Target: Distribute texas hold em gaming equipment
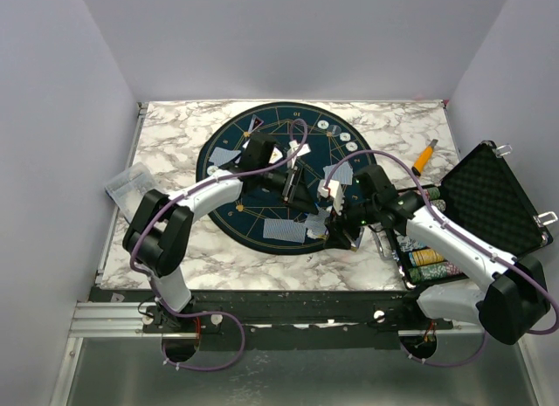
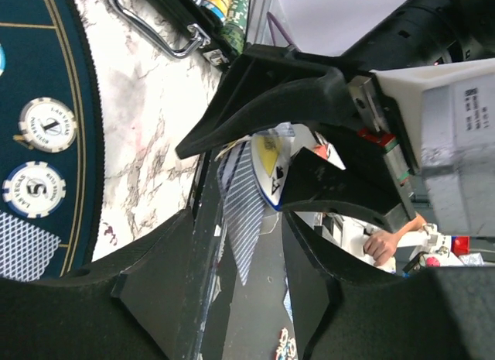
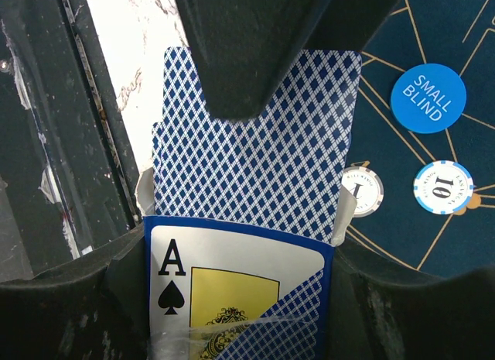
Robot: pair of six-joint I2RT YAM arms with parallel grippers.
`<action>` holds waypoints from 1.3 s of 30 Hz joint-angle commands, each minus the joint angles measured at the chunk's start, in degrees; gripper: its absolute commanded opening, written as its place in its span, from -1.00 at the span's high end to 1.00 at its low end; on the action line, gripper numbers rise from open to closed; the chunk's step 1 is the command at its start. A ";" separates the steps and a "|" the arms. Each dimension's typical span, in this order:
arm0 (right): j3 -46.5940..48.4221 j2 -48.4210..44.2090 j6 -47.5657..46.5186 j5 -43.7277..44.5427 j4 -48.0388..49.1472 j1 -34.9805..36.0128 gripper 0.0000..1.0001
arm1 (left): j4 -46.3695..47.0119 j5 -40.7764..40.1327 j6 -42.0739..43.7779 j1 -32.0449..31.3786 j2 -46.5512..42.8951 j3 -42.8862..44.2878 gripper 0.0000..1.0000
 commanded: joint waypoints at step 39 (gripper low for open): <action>0.68 1.19 1.07 -1.91 -0.22 -0.02 0.99 | -21.61 -27.82 75.10 18.12 -21.00 -5.13 1.00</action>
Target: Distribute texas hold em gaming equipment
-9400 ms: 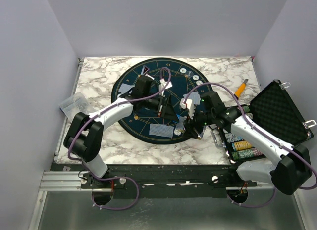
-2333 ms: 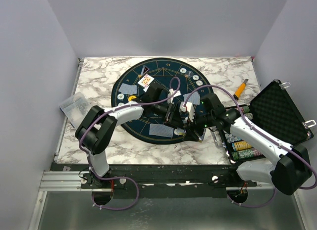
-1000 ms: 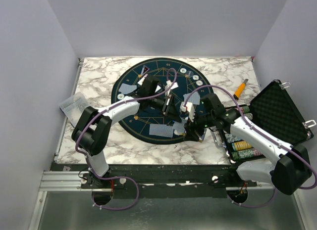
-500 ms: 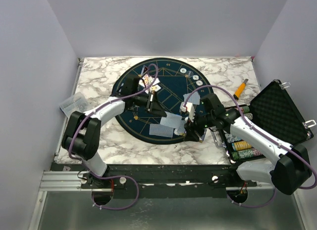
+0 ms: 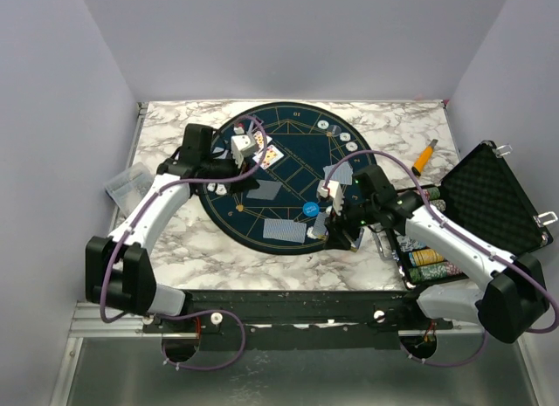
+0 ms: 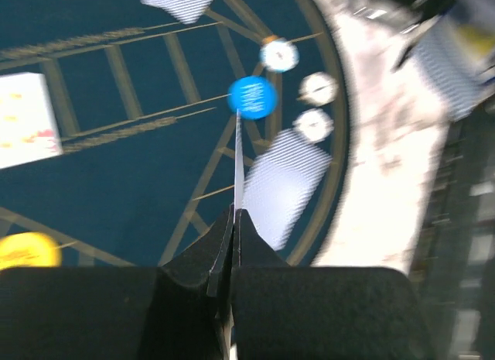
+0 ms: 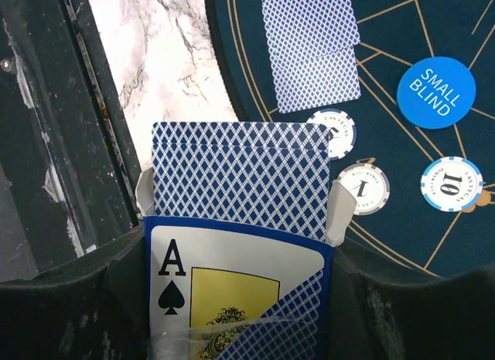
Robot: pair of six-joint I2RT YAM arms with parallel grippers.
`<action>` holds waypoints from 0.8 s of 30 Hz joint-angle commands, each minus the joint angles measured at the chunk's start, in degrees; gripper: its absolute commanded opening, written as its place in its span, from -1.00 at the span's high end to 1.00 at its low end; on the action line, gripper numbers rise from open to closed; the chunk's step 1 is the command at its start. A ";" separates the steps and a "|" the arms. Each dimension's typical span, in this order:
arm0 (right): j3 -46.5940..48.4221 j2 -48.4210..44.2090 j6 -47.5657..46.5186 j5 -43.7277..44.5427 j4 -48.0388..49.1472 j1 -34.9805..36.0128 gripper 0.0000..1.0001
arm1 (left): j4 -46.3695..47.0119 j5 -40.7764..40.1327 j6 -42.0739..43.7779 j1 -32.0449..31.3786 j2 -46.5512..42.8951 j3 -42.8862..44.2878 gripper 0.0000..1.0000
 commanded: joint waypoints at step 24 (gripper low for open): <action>1.15 0.66 2.05 -2.21 1.93 -0.95 0.99 | 39.56 -30.74 70.04 -11.15 5.32 -16.26 1.00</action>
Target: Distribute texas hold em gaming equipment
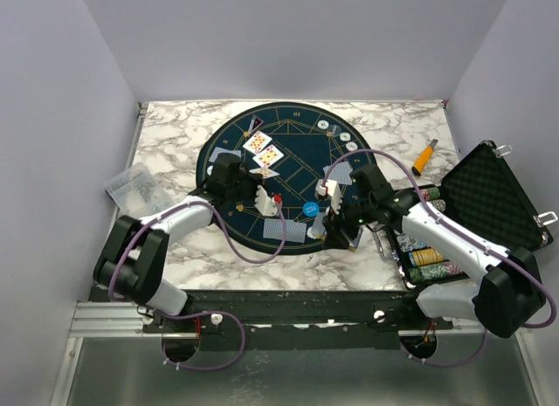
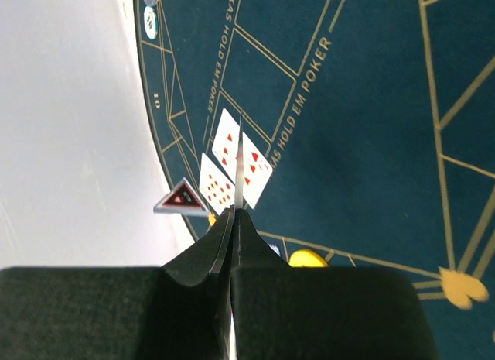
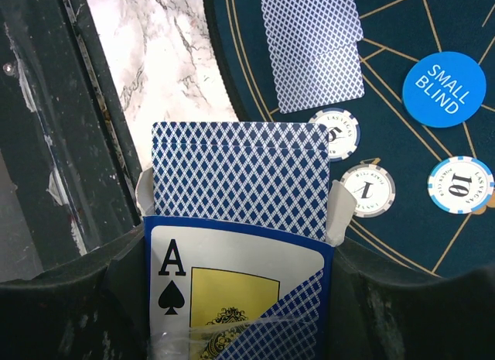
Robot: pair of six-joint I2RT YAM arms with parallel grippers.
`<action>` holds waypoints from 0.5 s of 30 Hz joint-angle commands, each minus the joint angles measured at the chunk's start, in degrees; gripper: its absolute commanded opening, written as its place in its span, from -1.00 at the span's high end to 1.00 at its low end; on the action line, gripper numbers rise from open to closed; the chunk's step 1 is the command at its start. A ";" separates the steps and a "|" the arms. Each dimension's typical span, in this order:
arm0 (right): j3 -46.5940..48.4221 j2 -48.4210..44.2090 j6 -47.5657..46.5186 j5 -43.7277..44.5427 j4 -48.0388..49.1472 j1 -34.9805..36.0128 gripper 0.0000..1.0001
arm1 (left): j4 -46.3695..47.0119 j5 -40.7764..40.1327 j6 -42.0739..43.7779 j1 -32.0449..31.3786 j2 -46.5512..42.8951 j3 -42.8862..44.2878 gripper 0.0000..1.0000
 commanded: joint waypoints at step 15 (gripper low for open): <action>1.10 -0.88 0.70 -1.62 1.55 -1.21 0.99 | 9.99 -0.81 7.72 -3.96 22.61 16.92 1.00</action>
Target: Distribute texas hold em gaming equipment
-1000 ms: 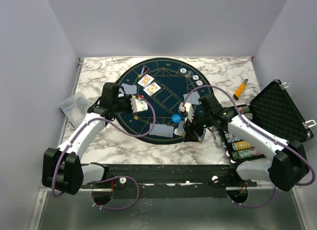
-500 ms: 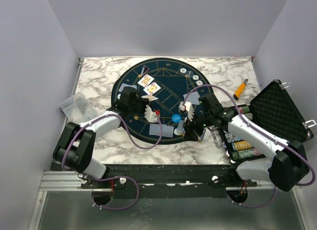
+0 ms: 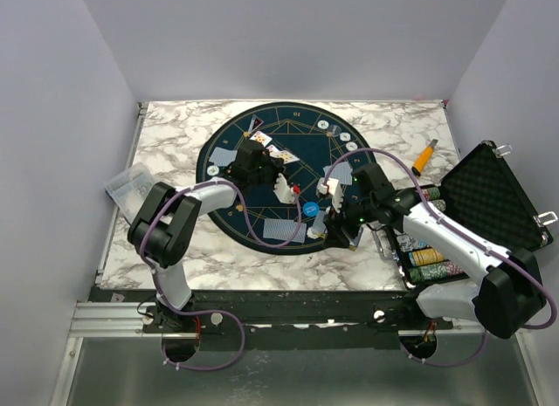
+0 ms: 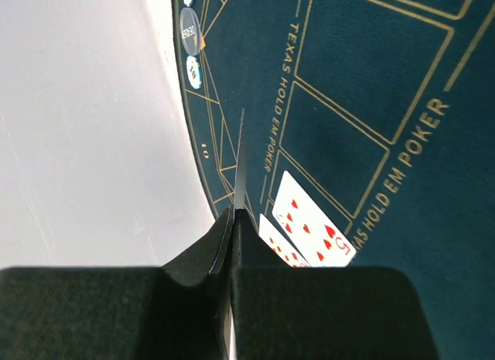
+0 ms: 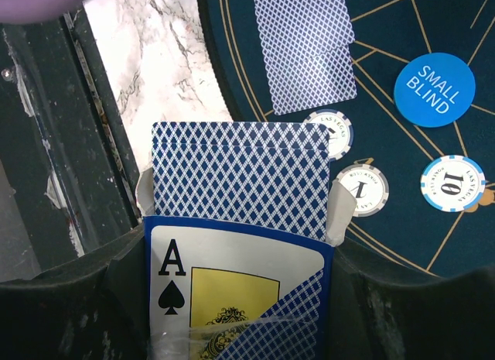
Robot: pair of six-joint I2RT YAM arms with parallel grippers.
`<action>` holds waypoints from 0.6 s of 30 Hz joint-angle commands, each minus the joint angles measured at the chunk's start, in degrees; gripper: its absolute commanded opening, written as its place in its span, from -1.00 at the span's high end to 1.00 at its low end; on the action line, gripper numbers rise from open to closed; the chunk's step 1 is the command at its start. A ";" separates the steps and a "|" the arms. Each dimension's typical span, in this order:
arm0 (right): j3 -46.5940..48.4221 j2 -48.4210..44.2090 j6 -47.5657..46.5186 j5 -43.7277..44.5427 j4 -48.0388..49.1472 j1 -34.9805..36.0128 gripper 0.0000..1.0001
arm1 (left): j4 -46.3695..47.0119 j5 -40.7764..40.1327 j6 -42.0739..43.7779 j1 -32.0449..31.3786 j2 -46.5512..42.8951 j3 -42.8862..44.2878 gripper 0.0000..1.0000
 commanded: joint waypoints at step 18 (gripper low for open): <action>0.98 -0.95 0.35 -0.28 1.11 -0.70 0.99 | -3.00 -5.05 6.05 -0.96 10.45 6.18 0.60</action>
